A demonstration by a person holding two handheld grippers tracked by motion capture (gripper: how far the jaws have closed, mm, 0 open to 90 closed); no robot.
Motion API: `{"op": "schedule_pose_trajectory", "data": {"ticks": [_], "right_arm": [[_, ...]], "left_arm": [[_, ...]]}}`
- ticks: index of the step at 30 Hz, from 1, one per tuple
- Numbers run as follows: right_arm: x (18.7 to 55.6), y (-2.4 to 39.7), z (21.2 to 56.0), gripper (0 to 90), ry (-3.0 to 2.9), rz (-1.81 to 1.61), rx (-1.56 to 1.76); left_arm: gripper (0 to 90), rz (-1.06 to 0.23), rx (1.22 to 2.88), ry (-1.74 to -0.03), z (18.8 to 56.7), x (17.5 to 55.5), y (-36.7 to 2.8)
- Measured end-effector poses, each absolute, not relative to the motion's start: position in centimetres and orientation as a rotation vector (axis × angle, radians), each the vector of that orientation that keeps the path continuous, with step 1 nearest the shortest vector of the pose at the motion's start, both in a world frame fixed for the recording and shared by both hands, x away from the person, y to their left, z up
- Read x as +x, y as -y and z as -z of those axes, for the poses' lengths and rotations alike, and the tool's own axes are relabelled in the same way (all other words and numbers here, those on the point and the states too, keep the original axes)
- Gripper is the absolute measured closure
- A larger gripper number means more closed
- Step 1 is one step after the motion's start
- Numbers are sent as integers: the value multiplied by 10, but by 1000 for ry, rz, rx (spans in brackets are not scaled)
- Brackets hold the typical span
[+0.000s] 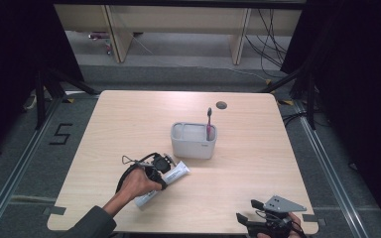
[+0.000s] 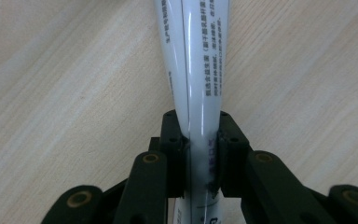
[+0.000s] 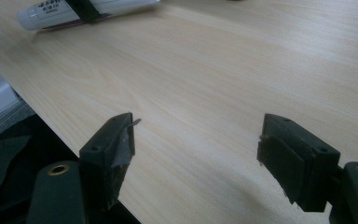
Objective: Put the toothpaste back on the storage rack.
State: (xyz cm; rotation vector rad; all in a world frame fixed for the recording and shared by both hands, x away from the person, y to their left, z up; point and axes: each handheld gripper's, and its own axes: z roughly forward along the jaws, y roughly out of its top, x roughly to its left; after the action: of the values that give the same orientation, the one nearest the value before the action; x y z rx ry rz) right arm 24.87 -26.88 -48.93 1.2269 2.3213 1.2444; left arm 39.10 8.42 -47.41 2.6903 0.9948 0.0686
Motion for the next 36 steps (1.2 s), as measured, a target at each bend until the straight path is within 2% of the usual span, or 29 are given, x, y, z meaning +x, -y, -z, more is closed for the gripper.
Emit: {"op": "schedule_pose_trajectory", "data": {"ticks": [25,36], "right_arm": [[249,268,490,272,-2315,-1242,1229],[249,269,490,271,-2315,-1242,1236]], "left_arm": [[759,-126,2397,-898,414,377,-104],[759,-158,2154,-905,392,384,-101]]}}
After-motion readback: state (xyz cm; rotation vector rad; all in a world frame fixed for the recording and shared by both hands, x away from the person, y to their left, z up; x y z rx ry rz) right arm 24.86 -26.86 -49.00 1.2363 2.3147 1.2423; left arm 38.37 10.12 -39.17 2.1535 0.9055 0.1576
